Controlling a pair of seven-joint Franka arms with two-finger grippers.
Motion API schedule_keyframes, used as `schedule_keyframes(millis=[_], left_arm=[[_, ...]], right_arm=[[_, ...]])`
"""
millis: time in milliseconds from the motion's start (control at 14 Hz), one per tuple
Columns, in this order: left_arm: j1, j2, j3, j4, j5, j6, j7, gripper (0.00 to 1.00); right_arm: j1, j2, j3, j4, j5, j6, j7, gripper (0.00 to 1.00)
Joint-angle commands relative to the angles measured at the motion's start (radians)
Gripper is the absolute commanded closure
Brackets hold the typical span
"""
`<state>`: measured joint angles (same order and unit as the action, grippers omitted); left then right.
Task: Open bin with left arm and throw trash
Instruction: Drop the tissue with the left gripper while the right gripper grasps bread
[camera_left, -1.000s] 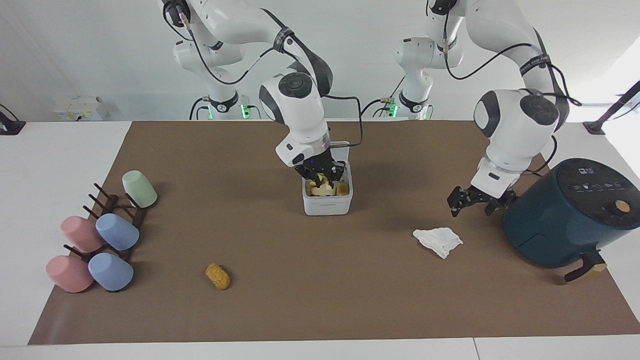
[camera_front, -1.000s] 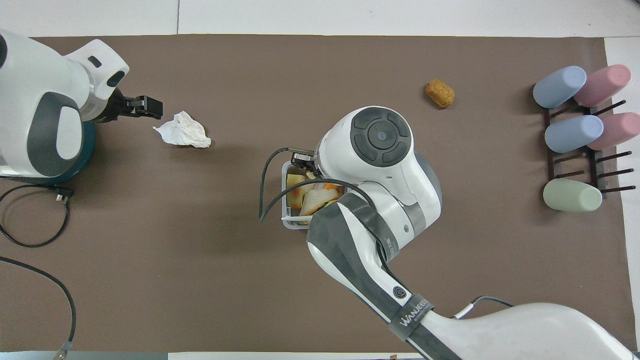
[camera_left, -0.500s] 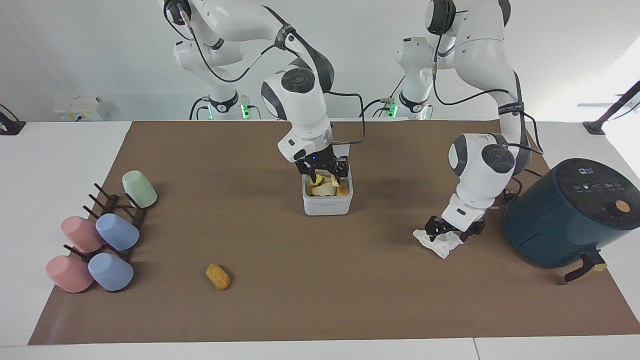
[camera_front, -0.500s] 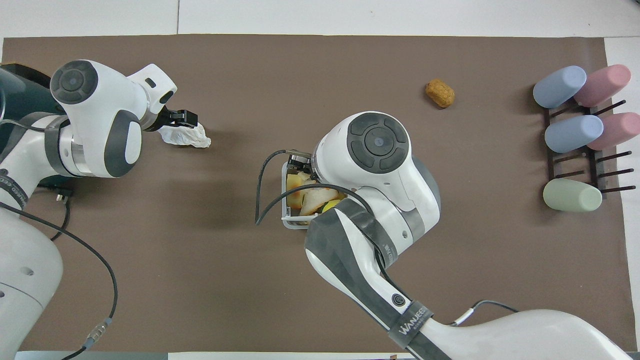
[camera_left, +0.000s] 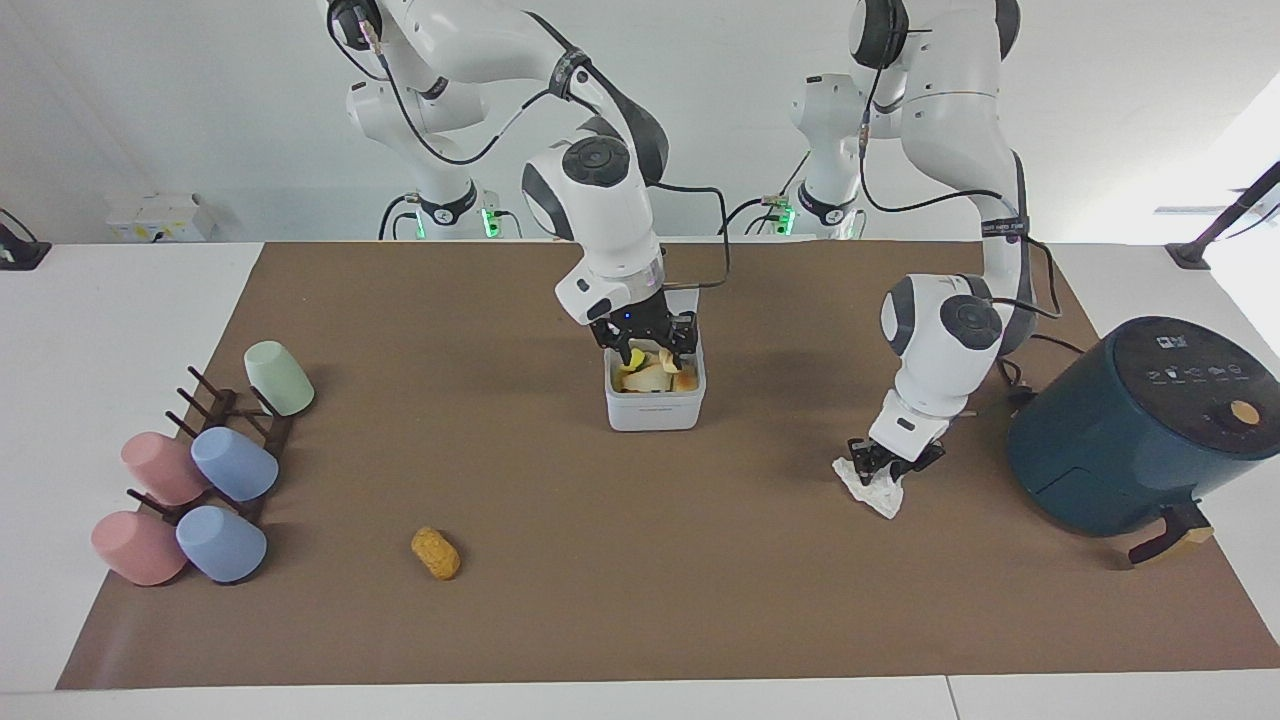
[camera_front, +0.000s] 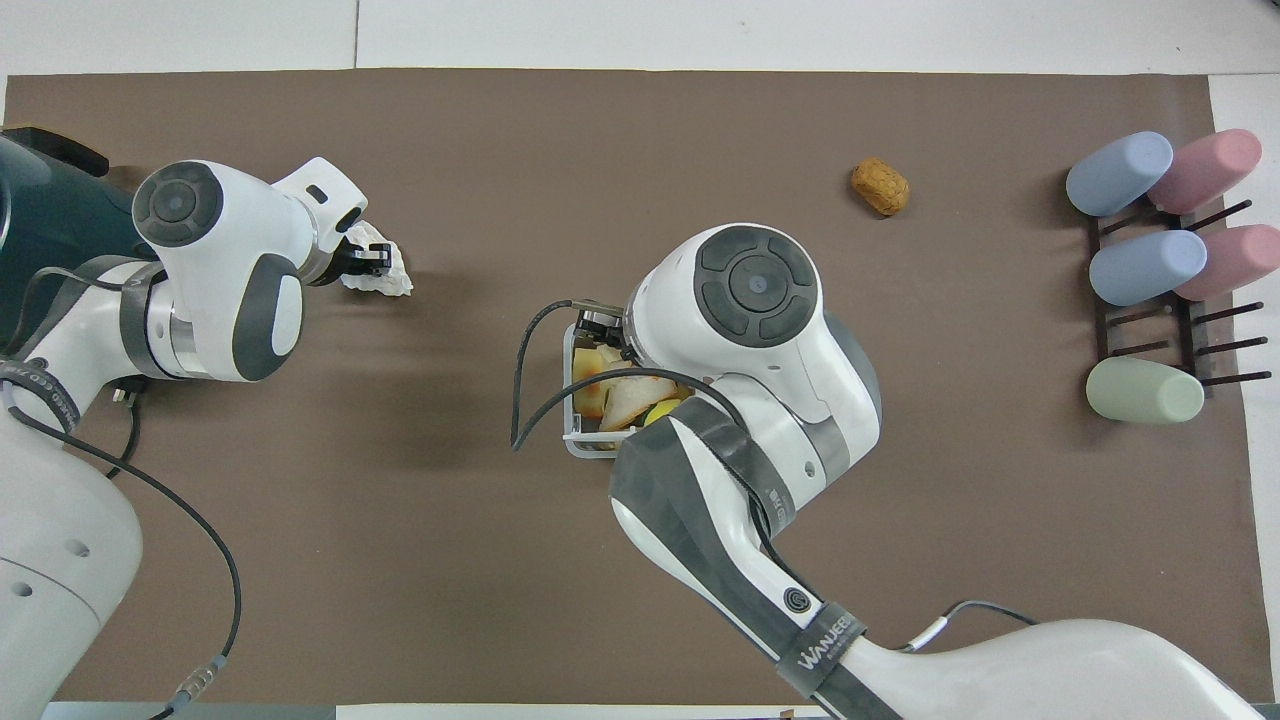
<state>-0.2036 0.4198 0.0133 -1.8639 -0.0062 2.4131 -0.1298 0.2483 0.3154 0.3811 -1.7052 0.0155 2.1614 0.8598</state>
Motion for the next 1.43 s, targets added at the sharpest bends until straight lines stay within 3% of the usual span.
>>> schedule_keyframes(millis=[0, 286, 500, 786, 1000, 1357], left_arm=[[-0.013, -0.064, 0.008, -0.044, 0.017, -0.008, -0.027, 1.0], [-0.017, -0.162, 0.004, -0.04, 0.017, -0.115, -0.031, 1.0], [-0.078, -0.242, 0.0, -0.029, 0.012, -0.199, -0.113, 1.0], [-0.212, -0.242, -0.007, 0.057, -0.042, -0.261, -0.368, 1.0], [-0.325, -0.251, -0.007, 0.048, -0.141, -0.259, -0.457, 1.0], [-0.454, -0.246, -0.015, 0.019, -0.192, -0.224, -0.536, 1.0]], right_arm=[[-0.006, -0.024, 0.002, -0.022, 0.004, -0.003, 0.019, 0.19], [-0.03, -0.016, -0.007, 0.01, -0.025, -0.038, -0.057, 0.19], [-0.191, -0.013, -0.01, 0.029, -0.031, -0.037, -0.441, 0.1], [-0.351, 0.025, -0.01, 0.001, -0.057, 0.124, -0.932, 0.02], [-0.424, 0.12, -0.007, 0.001, -0.13, 0.26, -1.183, 0.0], [-0.455, 0.243, -0.008, -0.005, -0.143, 0.483, -1.335, 0.0]])
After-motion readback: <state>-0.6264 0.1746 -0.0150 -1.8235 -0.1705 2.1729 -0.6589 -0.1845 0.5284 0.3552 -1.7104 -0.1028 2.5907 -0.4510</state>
